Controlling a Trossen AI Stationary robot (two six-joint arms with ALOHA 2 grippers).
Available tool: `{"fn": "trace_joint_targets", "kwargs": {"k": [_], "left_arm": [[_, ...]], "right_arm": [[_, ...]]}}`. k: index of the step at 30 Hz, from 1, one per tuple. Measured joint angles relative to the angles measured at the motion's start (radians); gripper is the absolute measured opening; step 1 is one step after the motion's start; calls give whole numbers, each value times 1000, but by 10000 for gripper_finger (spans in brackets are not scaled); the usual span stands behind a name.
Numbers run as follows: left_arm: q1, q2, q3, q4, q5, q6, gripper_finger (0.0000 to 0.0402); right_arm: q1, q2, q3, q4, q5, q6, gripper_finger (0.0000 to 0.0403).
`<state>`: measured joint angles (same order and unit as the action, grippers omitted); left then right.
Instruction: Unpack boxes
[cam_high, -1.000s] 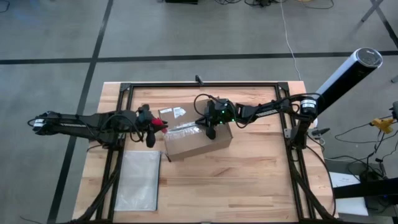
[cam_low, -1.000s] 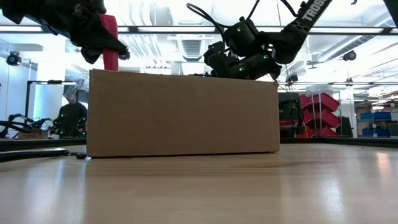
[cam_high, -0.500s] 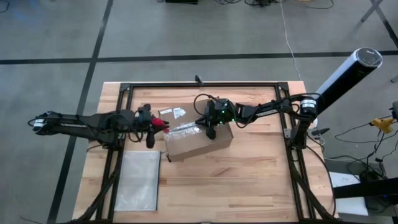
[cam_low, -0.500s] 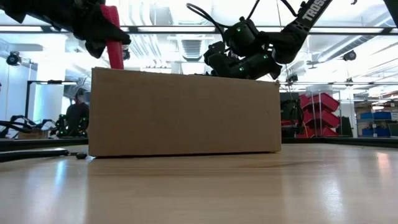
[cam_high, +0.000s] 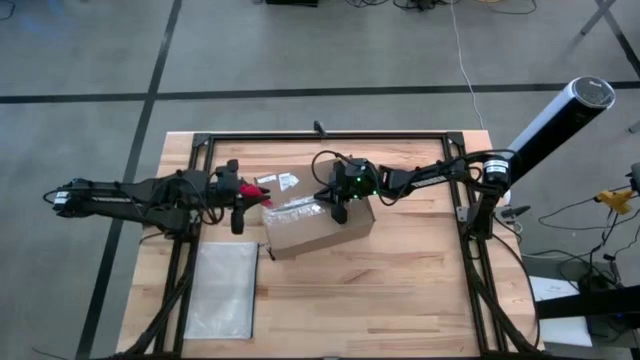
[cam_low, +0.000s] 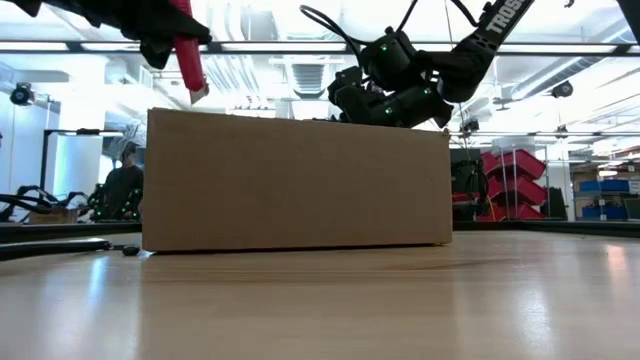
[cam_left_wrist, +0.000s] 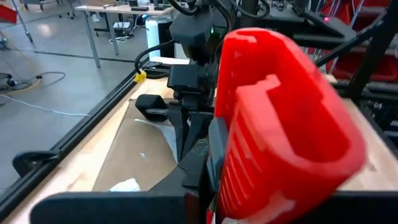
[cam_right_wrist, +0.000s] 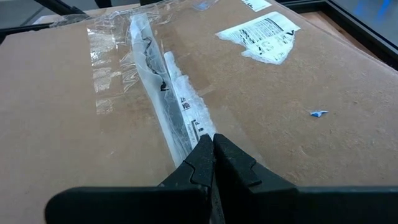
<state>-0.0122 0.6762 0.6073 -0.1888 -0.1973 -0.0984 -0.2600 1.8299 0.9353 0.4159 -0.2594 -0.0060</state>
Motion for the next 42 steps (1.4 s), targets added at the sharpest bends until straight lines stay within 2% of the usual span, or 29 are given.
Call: {"fn": "trace_joint_targets", "kwargs": {"k": [24,42], "left_arm": [[-1,-5,13,-76,51,90,33],[0,-138,13,-117,-34,-125,33]], "right_arm": [[0,-9,0,-2,-3,3,0],[0,-9,0,-2,-3,6,0]]}}
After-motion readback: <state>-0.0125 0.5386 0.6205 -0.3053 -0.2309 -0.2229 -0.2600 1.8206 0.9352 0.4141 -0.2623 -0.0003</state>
